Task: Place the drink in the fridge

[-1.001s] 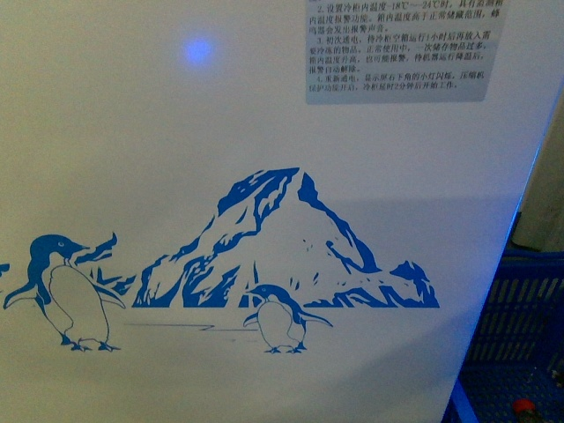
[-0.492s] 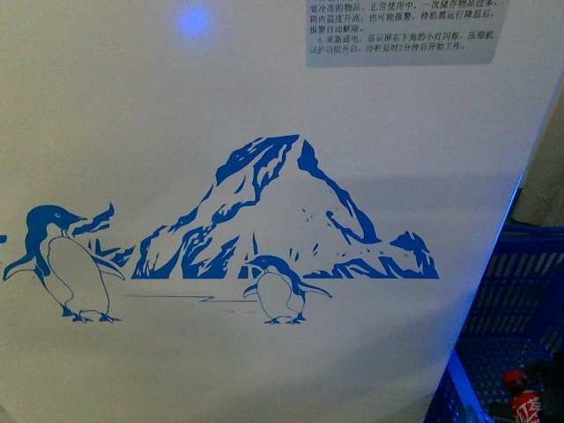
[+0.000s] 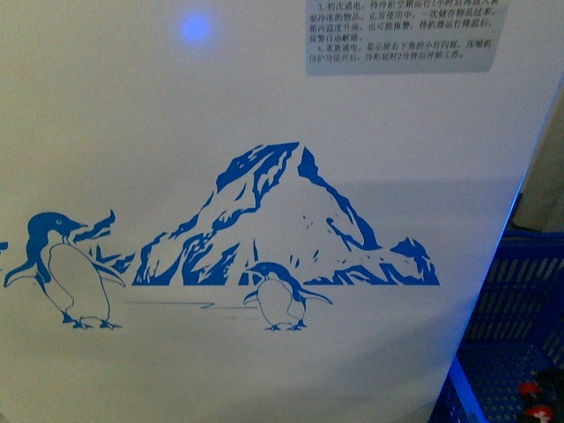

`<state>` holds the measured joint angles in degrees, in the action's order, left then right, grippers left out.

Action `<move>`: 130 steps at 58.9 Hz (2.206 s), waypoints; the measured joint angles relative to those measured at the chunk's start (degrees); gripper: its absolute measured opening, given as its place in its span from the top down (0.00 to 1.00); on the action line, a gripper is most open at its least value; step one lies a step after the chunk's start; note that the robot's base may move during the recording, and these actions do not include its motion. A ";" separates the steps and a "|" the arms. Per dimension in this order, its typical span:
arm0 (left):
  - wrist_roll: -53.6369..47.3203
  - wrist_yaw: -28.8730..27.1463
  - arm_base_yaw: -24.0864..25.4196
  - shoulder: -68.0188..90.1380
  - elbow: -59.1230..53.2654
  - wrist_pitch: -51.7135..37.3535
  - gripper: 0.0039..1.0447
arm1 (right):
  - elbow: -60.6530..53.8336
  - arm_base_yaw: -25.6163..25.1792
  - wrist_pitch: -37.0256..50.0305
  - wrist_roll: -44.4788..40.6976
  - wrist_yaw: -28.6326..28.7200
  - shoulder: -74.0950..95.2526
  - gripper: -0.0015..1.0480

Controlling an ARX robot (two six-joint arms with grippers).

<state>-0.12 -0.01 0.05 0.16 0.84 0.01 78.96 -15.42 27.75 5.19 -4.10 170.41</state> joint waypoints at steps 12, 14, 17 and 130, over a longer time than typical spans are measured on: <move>0.00 0.00 0.00 0.00 0.00 0.00 0.08 | -9.60 -0.79 -0.11 0.48 1.18 -11.67 0.62; 0.00 0.02 0.00 0.00 0.00 0.00 0.08 | -11.76 -0.59 -0.46 0.81 2.34 -16.22 0.62; 0.00 0.00 0.00 0.00 0.00 0.00 0.08 | -14.23 -0.17 -0.74 1.09 3.52 -22.69 0.62; 0.00 0.00 0.00 0.00 0.00 0.00 0.08 | -61.81 28.83 -24.24 5.62 -28.46 -155.03 0.62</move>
<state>-0.12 -0.01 0.05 0.16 0.84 0.01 17.15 13.41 3.51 10.81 -32.56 15.38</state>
